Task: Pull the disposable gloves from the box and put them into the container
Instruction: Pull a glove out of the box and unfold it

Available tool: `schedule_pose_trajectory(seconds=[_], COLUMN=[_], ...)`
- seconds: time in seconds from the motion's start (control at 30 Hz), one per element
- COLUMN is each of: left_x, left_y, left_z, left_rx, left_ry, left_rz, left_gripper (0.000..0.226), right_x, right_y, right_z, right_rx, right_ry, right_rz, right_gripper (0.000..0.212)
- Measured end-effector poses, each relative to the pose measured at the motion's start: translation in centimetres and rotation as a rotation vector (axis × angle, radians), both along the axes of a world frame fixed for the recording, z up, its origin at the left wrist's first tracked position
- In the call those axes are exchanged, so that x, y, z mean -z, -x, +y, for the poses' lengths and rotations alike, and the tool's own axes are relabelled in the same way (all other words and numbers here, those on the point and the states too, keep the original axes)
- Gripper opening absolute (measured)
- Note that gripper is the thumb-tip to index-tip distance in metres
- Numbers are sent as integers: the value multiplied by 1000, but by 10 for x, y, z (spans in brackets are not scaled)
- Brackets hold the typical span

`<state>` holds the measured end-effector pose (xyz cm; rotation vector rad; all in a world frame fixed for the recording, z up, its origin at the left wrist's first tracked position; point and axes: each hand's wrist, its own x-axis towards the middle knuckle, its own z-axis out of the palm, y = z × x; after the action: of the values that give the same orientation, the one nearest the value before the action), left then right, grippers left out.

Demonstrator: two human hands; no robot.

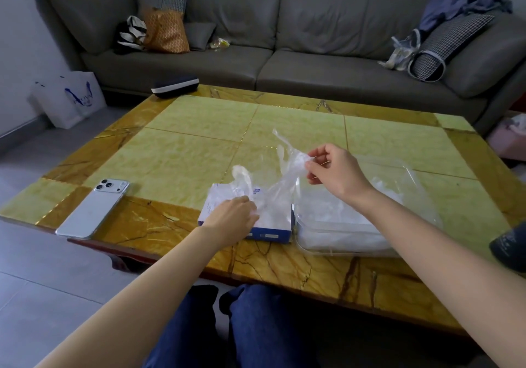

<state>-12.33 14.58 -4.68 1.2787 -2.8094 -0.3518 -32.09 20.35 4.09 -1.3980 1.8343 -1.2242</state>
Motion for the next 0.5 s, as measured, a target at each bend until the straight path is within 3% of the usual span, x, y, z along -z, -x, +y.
schedule_pose_trajectory(seconds=[0.1, 0.27, 0.5], left_x=[-5, -9, -7], left_y=[3, 16, 17], left_z=[-2, -4, -13], left_rx=[56, 46, 37], left_ry=[-53, 30, -48], left_rz=[-174, -331, -279], left_gripper=[52, 39, 45], right_x=[1, 4, -4], right_y=[0, 0, 8], right_z=[0, 5, 12], right_rx=[-10, -35, -30], right_ry=[-11, -38, -14], right_rz=[-16, -28, 8], right_gripper=[10, 10, 13])
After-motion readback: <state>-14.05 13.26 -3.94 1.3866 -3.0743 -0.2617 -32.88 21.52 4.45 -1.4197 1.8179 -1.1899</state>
